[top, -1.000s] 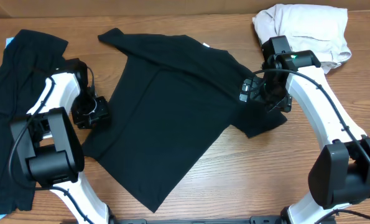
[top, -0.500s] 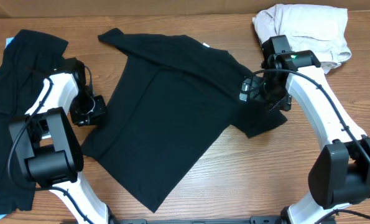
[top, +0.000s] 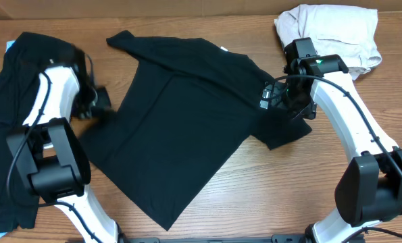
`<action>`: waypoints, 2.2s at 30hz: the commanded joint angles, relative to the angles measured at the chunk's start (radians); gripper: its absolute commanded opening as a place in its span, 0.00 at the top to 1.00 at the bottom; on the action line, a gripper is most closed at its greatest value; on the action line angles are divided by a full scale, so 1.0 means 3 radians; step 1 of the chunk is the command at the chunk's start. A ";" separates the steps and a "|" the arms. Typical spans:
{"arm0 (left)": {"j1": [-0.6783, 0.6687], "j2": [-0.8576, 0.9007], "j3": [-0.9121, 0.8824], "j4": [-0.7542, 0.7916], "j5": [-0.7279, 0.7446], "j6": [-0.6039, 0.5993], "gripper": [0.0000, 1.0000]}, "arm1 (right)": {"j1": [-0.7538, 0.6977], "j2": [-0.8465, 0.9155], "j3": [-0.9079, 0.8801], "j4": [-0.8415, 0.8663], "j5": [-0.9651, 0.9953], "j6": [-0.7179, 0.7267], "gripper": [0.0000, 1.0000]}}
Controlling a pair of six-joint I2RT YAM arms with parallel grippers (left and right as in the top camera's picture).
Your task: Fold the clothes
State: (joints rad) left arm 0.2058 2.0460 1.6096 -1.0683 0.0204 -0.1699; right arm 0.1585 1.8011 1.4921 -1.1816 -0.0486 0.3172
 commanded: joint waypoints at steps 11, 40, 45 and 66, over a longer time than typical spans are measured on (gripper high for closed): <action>0.0057 -0.0006 0.0942 0.0468 -0.0640 0.0004 0.96 | -0.0003 -0.0010 0.0023 0.0100 -0.0020 -0.0013 0.01; -0.0099 0.0223 0.1575 -0.0874 0.0217 -0.0128 0.00 | -0.0095 0.0270 -0.0403 0.0739 0.0125 -0.0102 0.02; -0.0393 0.0224 0.1575 -0.0760 0.0154 -0.0130 0.00 | -0.0243 0.0270 -0.0746 0.0945 0.0158 -0.0099 0.05; -0.0754 0.0224 0.1574 -0.0488 0.0156 -0.0128 0.00 | -0.0601 0.0272 -0.1614 0.0916 0.0165 0.1305 0.96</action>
State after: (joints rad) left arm -0.0135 2.1128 2.0583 -1.2213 0.0608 -0.2295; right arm -0.0044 1.8305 1.0725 -0.8398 0.0284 0.5400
